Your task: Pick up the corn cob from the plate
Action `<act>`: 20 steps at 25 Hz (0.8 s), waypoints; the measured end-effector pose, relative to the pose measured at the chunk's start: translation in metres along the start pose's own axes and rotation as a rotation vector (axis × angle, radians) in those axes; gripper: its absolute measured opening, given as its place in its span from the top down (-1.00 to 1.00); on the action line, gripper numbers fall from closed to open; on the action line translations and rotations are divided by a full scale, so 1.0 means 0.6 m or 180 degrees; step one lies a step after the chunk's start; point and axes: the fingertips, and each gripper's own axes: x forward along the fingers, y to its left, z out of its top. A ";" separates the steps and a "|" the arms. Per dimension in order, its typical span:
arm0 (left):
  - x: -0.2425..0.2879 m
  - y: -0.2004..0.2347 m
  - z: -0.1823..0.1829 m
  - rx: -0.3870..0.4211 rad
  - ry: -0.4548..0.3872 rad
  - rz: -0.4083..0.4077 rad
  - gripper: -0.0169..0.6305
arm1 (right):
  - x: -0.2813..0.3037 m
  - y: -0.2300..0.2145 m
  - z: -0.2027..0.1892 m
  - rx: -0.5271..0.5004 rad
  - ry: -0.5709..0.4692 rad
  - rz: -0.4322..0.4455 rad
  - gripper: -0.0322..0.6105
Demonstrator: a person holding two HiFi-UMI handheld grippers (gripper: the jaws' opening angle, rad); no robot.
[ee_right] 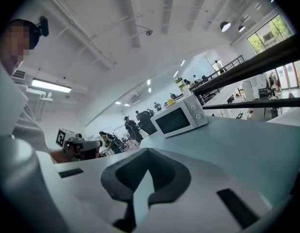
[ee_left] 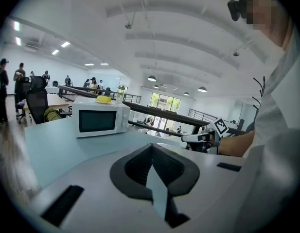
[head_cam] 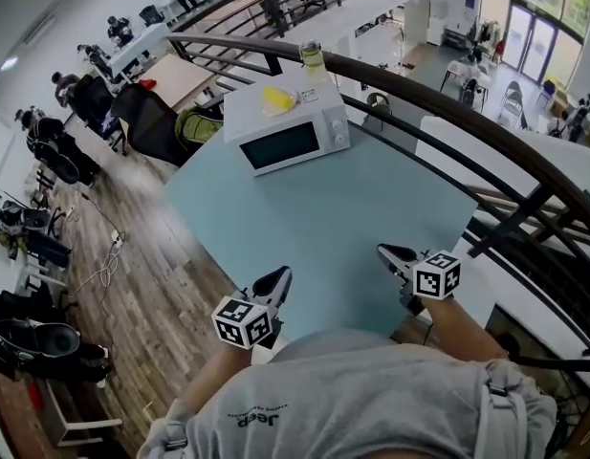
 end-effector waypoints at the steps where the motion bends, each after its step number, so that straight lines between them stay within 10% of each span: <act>1: -0.001 -0.002 -0.001 0.0005 0.0012 0.0010 0.89 | 0.000 -0.003 0.000 0.0013 -0.0008 0.0004 0.85; 20: 0.011 -0.056 0.017 0.0137 0.0108 0.0184 0.89 | -0.066 -0.057 0.037 0.0152 -0.0316 0.0112 0.85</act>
